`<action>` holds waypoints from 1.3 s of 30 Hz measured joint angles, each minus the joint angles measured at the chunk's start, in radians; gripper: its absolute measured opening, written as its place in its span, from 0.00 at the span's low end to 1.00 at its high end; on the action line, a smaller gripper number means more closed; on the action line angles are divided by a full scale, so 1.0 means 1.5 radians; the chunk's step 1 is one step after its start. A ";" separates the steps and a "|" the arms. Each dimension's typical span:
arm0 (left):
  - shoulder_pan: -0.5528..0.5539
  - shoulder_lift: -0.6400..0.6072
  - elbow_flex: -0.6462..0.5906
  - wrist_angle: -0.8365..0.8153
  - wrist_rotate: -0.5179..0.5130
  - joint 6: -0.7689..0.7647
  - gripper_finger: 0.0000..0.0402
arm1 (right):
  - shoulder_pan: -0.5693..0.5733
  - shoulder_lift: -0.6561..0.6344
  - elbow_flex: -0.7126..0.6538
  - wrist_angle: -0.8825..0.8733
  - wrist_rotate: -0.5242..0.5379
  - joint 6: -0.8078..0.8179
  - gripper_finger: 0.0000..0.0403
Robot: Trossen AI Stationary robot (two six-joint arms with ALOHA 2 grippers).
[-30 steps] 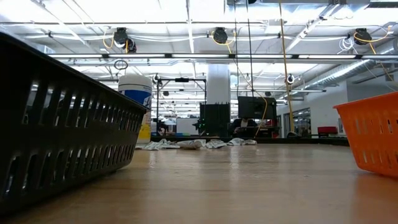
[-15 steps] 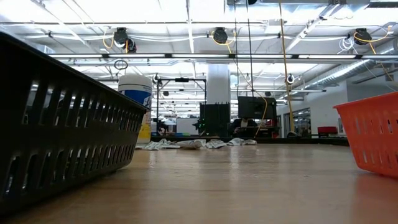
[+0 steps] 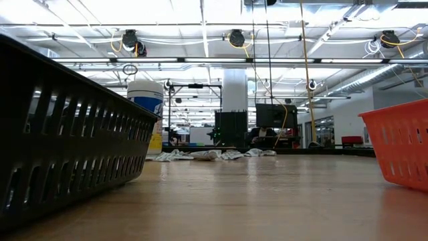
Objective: Pick & Place First Aid Supplies
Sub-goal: Put the alcohol pad into the blue bin
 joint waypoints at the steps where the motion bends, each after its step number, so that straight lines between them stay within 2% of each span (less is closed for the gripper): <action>1: -0.002 0.000 0.000 -0.001 0.000 0.000 0.00 | 0.000 0.000 0.000 0.000 0.000 -0.003 0.02; 8: -0.003 -0.004 -0.001 -0.011 -0.003 -0.015 0.04 | 0.000 -0.006 0.000 -0.043 0.014 0.006 0.00; 11: -0.004 -0.018 -0.001 -0.030 -0.007 -0.037 0.10 | 0.001 -0.025 0.002 -0.087 0.017 0.020 0.00; 14: 0.001 -0.032 0.000 -0.059 -0.009 -0.063 0.18 | 0.005 -0.057 0.001 -0.179 0.002 0.060 0.00; 19: 0.012 -0.048 -0.001 -0.089 -0.003 -0.088 0.29 | 0.003 -0.113 0.001 -0.394 -0.033 0.171 0.00; 22: 0.013 -0.051 -0.001 -0.092 0.005 -0.089 0.33 | -0.001 -0.134 0.001 -0.523 -0.088 0.250 0.00; 27: 0.013 -0.053 -0.001 -0.094 0.008 -0.092 0.35 | 0.000 -0.154 0.001 -0.727 -0.192 0.374 0.00; 31: 0.014 -0.053 -0.001 -0.105 0.008 -0.103 0.35 | 0.008 -0.162 0.001 -0.886 -0.241 0.504 0.00; 35: 0.014 -0.053 -0.001 -0.106 0.019 -0.111 0.35 | 0.022 -0.167 0.001 -1.046 -0.245 0.648 0.00; 39: 0.014 -0.053 -0.001 -0.106 0.044 -0.126 0.35 | 0.061 -0.179 0.001 -1.129 -0.245 0.757 0.00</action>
